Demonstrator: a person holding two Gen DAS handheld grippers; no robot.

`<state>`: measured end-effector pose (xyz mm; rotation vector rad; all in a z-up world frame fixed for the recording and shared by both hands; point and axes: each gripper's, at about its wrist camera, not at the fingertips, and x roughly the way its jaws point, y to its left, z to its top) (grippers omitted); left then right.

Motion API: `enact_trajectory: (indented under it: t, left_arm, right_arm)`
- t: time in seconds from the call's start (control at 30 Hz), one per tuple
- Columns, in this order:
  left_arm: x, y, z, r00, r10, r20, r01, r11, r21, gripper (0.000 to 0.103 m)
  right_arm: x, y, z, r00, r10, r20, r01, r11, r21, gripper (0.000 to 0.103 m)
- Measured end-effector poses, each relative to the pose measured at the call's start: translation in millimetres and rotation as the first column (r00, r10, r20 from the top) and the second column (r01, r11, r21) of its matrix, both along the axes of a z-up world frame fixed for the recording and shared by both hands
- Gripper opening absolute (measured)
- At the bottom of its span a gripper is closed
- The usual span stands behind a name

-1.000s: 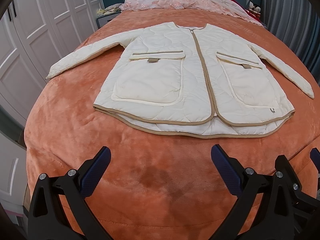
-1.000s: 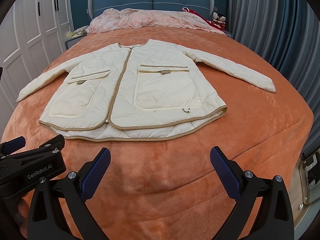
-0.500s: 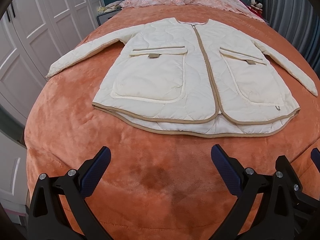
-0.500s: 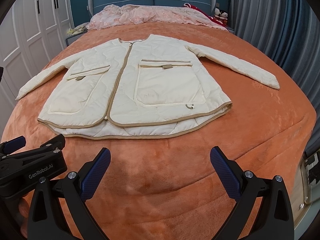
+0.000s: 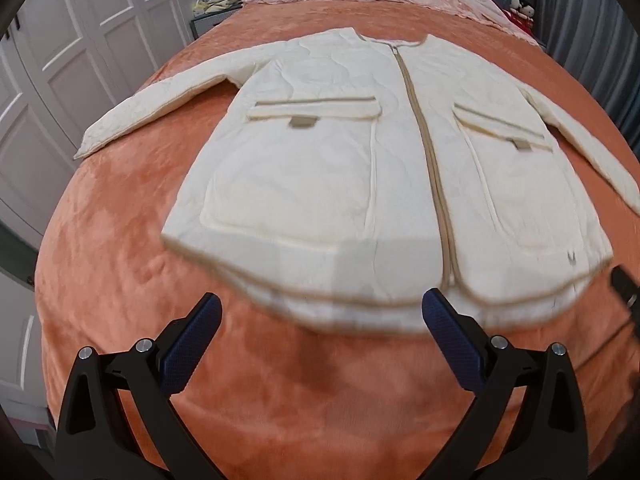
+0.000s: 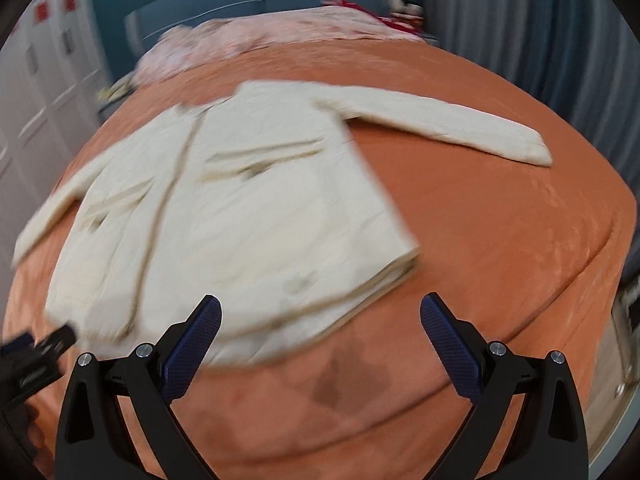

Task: Fold large clothes
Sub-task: 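Grasp the jacket sleeve with the right tool and fold it across the body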

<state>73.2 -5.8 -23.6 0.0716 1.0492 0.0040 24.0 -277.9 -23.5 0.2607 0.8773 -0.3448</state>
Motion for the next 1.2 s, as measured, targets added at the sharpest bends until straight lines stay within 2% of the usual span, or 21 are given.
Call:
enact_trajectory:
  t: [0.23, 0.43, 0.5, 0.67, 0.77, 0.83, 0.9, 1.0, 1.1, 1.13, 1.17, 1.2]
  left_arm:
    - [61.3, -5.8, 1.7, 1.000, 0.029, 0.013, -0.029, 0.999, 0.040, 0.098]
    - [109.2, -9.6, 0.4, 0.998, 0.067, 0.007, -0.067, 0.997, 0.036, 0.098]
    - [124.4, -10.0, -1.2, 0.997, 0.080, 0.007, -0.080, 0.996, 0.037, 0.098]
    - [154.9, -10.7, -10.5, 0.995, 0.104, -0.009, -0.103, 0.992, 0.069, 0.098]
    - [169.9, -11.0, -18.7, 0.993, 0.119, -0.022, -0.117, 0.990, 0.078, 0.098]
    - [176.1, -11.7, -23.7, 0.992, 0.124, -0.029, -0.121, 0.989, 0.085, 0.098]
    - [182.5, -12.1, -29.5, 0.991, 0.130, -0.039, -0.126, 0.988, 0.094, 0.098]
    - [190.0, -10.8, -35.8, 0.989, 0.138, -0.049, -0.133, 0.986, 0.099, 0.098]
    - [194.4, -7.8, -40.2, 0.987, 0.148, -0.057, -0.142, 0.985, 0.098, 0.098]
    - [195.7, -6.2, -41.3, 0.987, 0.151, -0.059, -0.145, 0.985, 0.098, 0.098]
    - [196.6, -5.7, -42.0, 0.986, 0.153, -0.061, -0.147, 0.984, 0.098, 0.098]
    - [197.6, -4.4, -42.4, 0.986, 0.155, -0.062, -0.149, 0.984, 0.096, 0.098]
  right_arm:
    - [40.8, -137.8, 11.1, 0.974, -0.222, 0.052, 0.221, 0.975, 0.026, 0.098]
    - [77.0, -249.2, -7.9, 0.935, -0.351, 0.057, 0.342, 0.931, 0.131, 0.098]
    - [81.6, -279.1, -16.2, 0.907, -0.416, 0.058, 0.403, 0.901, 0.163, 0.098]
    - [82.4, -343.8, -37.0, 0.816, -0.575, 0.065, 0.545, 0.802, 0.245, 0.098]
    - [86.3, -363.1, -51.7, 0.779, -0.626, 0.044, 0.596, 0.760, 0.258, 0.098]
    - [90.2, -368.5, -62.2, 0.766, -0.641, 0.035, 0.608, 0.742, 0.282, 0.098]
    - [93.7, -369.6, -69.5, 0.765, -0.643, 0.041, 0.603, 0.736, 0.306, 0.091]
    - [108.6, -365.6, -74.8, 0.774, -0.631, 0.054, 0.586, 0.747, 0.314, 0.074]
    - [122.9, -360.2, -72.9, 0.784, -0.618, 0.058, 0.585, 0.767, 0.265, 0.045]
    - [131.4, -358.2, -70.3, 0.801, -0.595, 0.061, 0.564, 0.786, 0.255, 0.025]
    - [135.1, -357.3, -67.6, 0.809, -0.584, 0.064, 0.552, 0.794, 0.255, 0.014]
    - [139.9, -354.1, -62.1, 0.816, -0.573, 0.075, 0.540, 0.802, 0.254, 0.013]
